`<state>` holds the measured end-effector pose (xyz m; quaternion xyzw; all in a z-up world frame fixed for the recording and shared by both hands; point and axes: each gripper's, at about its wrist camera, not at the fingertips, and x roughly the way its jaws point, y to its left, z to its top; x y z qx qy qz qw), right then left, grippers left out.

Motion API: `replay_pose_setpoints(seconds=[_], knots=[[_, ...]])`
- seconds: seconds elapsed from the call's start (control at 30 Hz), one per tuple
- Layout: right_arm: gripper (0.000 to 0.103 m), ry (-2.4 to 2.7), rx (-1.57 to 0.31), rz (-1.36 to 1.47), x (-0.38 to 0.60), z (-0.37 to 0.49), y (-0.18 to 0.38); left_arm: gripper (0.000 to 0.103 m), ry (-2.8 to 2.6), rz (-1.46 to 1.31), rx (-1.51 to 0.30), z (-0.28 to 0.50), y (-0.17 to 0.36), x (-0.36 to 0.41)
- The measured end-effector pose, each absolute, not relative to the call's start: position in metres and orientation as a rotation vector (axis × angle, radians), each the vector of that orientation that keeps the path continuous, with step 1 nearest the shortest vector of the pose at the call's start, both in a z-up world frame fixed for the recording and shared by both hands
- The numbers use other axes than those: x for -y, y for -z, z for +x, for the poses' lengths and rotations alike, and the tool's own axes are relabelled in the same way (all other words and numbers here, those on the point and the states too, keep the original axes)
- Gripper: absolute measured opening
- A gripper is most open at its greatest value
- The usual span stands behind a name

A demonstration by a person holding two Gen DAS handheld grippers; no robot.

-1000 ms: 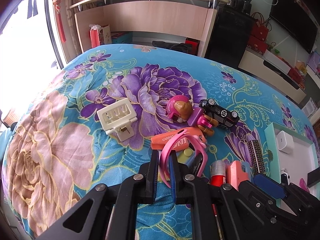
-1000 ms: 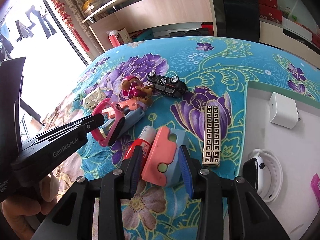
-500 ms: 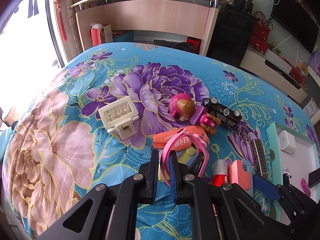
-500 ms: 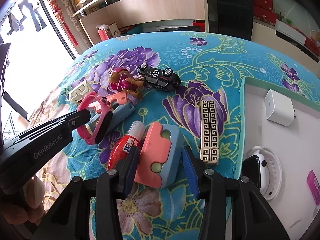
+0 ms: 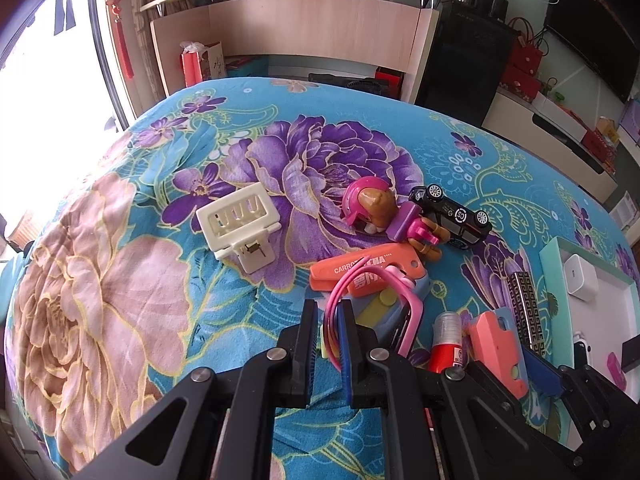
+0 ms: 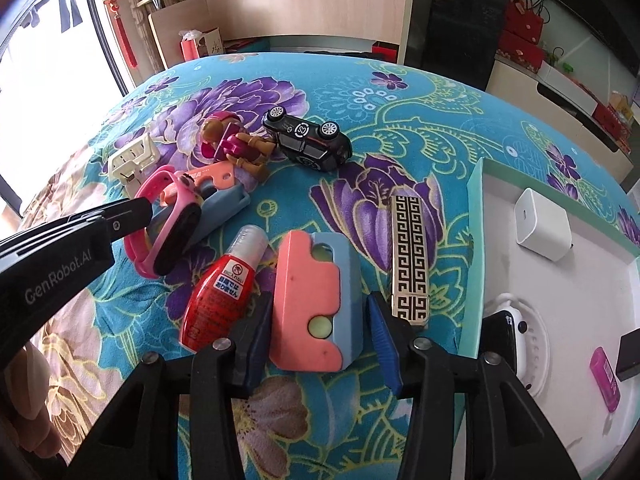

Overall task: Organize rigid objects
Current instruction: 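Carry the folding comb toward the tray with the right tool while the left tool lifts the pink watch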

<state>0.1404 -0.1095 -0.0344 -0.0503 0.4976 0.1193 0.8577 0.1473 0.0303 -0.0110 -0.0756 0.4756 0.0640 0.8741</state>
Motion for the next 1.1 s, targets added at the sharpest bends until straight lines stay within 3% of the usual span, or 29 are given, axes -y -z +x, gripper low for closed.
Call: replay_pose_setpoints(seconds=[0.43,0.57,0.67,0.77,0.93,1.1], knots=[[0.044,-0.249,-1.044,-0.117,0.11,0.141,0.035,0.013,-0.139,-0.16,-0.988,0.151,0.016,-0.032],[0.044,-0.251,-1.043,-0.12,0.109,0.141,0.035,0.031,-0.17,-0.159,-0.982,0.15,0.016,-0.036],[0.044,-0.253,-1.044,-0.119,0.11,0.142,0.035,0.031,-0.162,-0.169,-0.982,0.15,0.017,-0.038],[0.044,-0.255,-1.044,-0.117,0.11,0.142,0.036,0.031,-0.158,-0.154,-0.982,0.15,0.016,-0.035],[0.044,-0.259,-1.045,-0.113,0.111,0.142,0.035,0.014,-0.123,-0.146,-0.982,0.151,0.016,-0.029],[0.044,-0.263,-1.045,-0.112,0.111,0.142,0.035,0.009,-0.118,-0.162,-0.98,0.151,0.014,-0.03]])
